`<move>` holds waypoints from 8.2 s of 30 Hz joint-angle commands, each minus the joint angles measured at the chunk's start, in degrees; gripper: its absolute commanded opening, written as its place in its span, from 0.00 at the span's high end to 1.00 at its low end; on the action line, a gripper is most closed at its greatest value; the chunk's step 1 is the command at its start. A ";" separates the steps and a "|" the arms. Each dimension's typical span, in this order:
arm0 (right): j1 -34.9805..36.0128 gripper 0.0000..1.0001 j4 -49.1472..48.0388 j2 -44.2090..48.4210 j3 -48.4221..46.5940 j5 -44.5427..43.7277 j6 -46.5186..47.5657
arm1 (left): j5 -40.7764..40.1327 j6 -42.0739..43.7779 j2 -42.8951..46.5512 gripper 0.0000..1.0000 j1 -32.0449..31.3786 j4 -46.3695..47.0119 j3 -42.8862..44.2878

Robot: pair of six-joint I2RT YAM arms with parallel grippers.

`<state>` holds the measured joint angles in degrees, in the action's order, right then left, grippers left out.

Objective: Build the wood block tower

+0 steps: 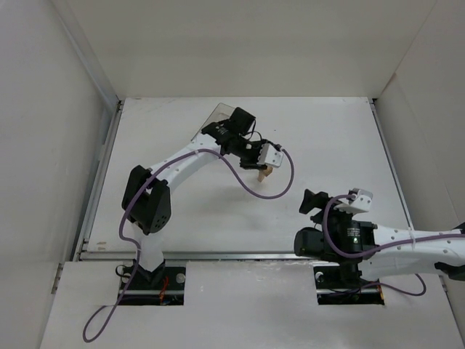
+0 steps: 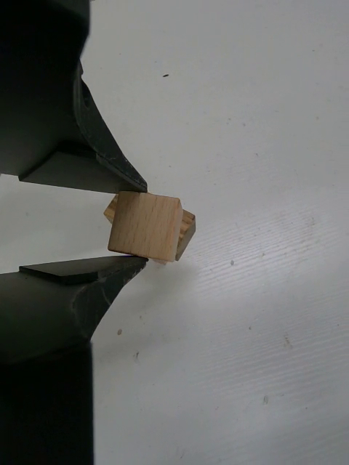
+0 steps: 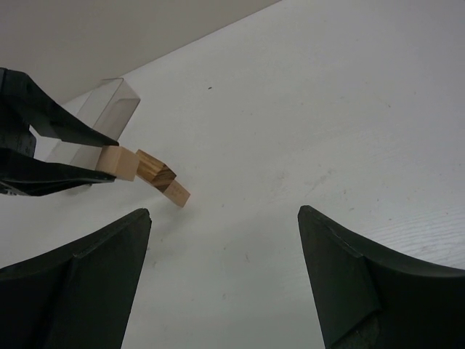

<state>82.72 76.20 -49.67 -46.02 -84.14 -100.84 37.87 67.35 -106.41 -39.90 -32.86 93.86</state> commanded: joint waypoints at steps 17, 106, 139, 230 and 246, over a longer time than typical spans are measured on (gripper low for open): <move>1.48 0.12 2.63 -1.30 -2.40 -3.66 2.58 | 12.14 20.53 -6.53 0.90 4.04 -18.81 11.69; -43.52 0.00 -18.08 -44.93 -54.13 66.21 51.21 | -0.51 -37.65 56.84 0.90 15.55 -0.71 -28.82; -19.27 0.24 -64.33 -27.15 -3.29 34.40 42.04 | -7.81 -46.70 61.15 0.89 15.55 11.33 -40.34; -41.85 0.25 -21.97 -60.72 -48.12 53.03 31.14 | -9.82 -47.40 57.10 0.89 15.55 23.11 -43.68; -41.85 0.35 -25.31 -59.58 -45.83 53.03 40.54 | -10.36 -46.35 57.10 0.89 15.55 23.63 -43.15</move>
<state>40.93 53.08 -110.83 -92.79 -29.61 -63.72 27.31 20.53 -49.76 -24.64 -12.21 49.95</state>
